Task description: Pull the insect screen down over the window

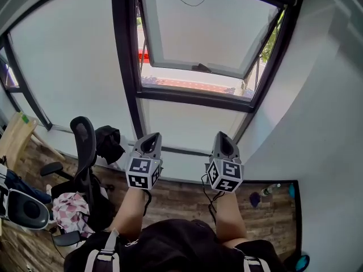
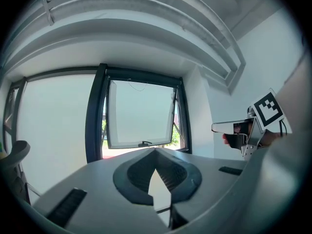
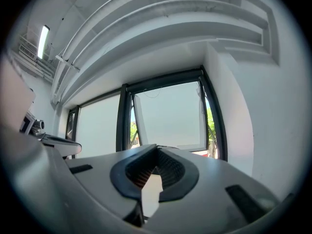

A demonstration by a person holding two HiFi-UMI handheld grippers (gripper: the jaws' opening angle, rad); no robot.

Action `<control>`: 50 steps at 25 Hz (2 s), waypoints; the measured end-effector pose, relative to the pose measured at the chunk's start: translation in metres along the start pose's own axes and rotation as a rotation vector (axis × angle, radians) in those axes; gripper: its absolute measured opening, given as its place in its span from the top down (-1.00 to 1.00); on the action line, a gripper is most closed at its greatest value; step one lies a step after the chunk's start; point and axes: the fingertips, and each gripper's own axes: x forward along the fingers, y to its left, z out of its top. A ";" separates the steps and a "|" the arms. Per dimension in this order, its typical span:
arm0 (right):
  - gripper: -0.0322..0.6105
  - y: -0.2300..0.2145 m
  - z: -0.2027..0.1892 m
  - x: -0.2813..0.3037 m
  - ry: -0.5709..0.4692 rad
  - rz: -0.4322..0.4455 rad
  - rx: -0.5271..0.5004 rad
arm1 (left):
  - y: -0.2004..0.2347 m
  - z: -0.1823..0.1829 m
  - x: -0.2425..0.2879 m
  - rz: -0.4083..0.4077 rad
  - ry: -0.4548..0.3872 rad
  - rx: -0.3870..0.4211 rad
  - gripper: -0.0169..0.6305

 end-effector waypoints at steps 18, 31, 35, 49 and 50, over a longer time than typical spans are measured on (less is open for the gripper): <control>0.89 0.015 -0.013 0.044 -0.004 -0.027 -0.036 | 0.036 -0.014 0.030 -0.029 -0.008 -0.014 0.92; 0.89 -0.021 -0.023 0.170 0.001 -0.007 -0.049 | 0.067 -0.019 0.153 -0.006 0.024 0.017 0.92; 0.89 -0.040 -0.024 0.218 0.002 0.002 -0.059 | 0.073 -0.015 0.203 -0.007 0.027 0.027 0.92; 0.89 -0.107 -0.028 0.384 0.003 0.088 -0.061 | 0.092 -0.005 0.379 0.031 0.048 0.022 0.92; 0.89 -0.111 -0.028 0.394 0.003 0.095 -0.062 | 0.094 -0.005 0.389 0.035 0.050 0.013 0.92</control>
